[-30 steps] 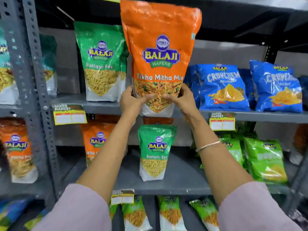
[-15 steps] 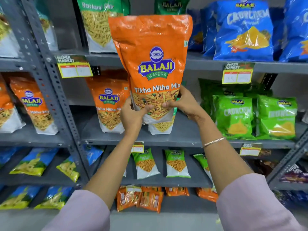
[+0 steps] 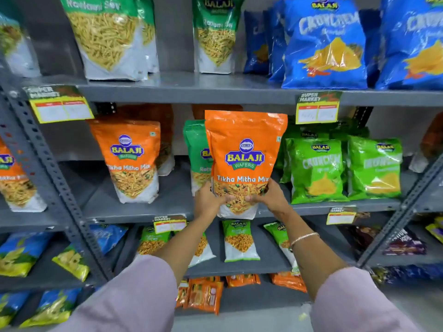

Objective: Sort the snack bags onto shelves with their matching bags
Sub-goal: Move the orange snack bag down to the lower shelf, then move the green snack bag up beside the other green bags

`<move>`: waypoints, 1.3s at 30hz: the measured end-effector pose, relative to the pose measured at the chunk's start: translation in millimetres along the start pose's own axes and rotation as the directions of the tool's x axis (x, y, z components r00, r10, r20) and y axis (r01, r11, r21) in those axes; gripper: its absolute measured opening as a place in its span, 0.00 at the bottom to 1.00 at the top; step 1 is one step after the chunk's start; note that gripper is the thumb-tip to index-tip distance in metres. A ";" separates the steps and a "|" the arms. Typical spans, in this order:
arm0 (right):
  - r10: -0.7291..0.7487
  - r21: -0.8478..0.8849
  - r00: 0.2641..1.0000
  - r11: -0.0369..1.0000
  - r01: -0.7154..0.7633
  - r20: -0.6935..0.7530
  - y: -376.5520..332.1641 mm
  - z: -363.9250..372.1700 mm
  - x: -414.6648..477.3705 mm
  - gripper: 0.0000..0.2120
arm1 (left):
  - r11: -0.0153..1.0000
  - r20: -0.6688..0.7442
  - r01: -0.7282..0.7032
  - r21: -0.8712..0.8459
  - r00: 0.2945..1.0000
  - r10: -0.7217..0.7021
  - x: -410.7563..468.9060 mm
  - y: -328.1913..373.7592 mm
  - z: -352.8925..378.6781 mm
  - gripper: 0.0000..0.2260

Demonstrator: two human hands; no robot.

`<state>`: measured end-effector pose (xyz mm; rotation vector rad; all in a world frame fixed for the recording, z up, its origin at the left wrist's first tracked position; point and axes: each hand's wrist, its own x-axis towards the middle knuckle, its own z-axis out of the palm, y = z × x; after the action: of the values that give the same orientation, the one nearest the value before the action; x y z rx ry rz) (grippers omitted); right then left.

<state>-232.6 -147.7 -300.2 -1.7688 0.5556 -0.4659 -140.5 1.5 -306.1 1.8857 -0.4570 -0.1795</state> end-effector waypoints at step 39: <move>0.644 -0.442 0.687 0.752 -0.488 0.337 18.2 -34.3 107.7 0.15 | 0.811 0.391 0.357 0.464 0.739 -0.549 92.7 0.7 65.5 0.16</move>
<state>-167.7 -241.8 -306.1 -1.7983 0.8242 0.5307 -78.2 -92.4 -320.0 2.2920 -0.3748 -1.0206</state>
